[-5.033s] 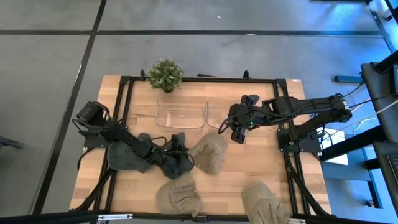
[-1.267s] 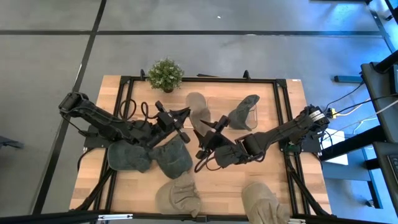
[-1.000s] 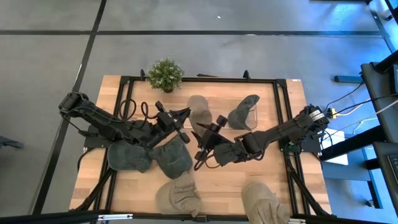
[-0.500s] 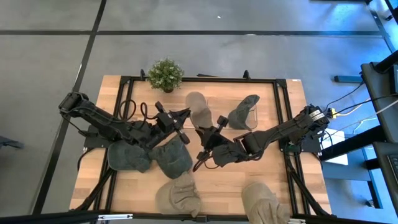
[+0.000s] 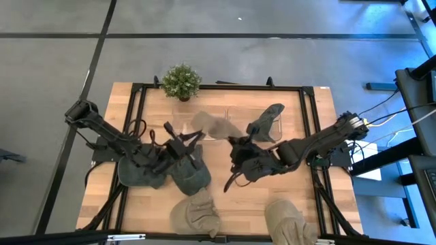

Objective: Pick & Place hat
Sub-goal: Put the top brown cap into the left transparent bin

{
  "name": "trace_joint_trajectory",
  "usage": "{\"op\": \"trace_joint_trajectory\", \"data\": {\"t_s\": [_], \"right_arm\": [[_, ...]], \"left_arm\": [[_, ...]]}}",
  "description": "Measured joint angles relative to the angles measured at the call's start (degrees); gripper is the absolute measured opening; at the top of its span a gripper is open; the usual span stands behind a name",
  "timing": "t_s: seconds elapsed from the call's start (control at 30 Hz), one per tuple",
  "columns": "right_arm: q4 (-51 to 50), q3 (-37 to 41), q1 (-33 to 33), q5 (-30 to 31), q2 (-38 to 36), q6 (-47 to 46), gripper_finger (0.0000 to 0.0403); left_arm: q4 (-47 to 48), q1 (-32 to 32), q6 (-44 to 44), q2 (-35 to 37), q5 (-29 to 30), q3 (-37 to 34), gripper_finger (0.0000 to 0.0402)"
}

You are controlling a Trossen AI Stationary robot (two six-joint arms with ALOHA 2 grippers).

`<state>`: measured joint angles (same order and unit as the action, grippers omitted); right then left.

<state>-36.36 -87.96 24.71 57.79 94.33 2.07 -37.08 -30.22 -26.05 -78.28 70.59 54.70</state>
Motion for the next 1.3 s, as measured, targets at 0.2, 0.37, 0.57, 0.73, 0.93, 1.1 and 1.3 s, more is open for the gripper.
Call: {"op": "trace_joint_trajectory", "data": {"t_s": [0.2, 0.37, 0.57, 0.73, 0.93, 1.1, 1.3], "right_arm": [[-2.20, 0.00, -0.26, 0.87, -3.49, 9.40, 0.0008], [-2.14, 0.00, -0.83, 0.53, -4.93, 17.82, 0.0008], [-2.80, 0.00, -1.66, 3.05, -5.30, 27.18, 0.0008], [-3.23, 0.01, -2.69, 7.08, -5.63, 34.09, 0.0008], [-3.54, 0.04, -3.61, 4.05, -8.84, 34.20, 0.0008], [-3.75, 0.02, -3.52, 2.47, -13.04, 34.16, 0.0008], [-4.55, 0.02, -2.23, -5.49, -17.42, 34.21, 0.0008]], "left_arm": [[5.54, -2.65, 5.76, 0.00, -3.37, 0.00, 0.0009], [11.48, -3.56, 11.70, 0.00, -7.48, 0.00, 0.0008], [16.58, -4.63, 16.86, 0.02, -12.01, 0.00, 0.0015], [19.28, -5.66, 18.41, 0.02, -12.46, 0.00, 0.0016], [19.32, -6.79, 19.41, 0.04, -11.96, 0.00, 0.0008], [21.98, -6.79, 20.90, 0.37, -11.91, 0.00, 0.0002], [32.62, -3.49, 32.18, 6.01, -25.12, 0.00, 0.0002]]}}
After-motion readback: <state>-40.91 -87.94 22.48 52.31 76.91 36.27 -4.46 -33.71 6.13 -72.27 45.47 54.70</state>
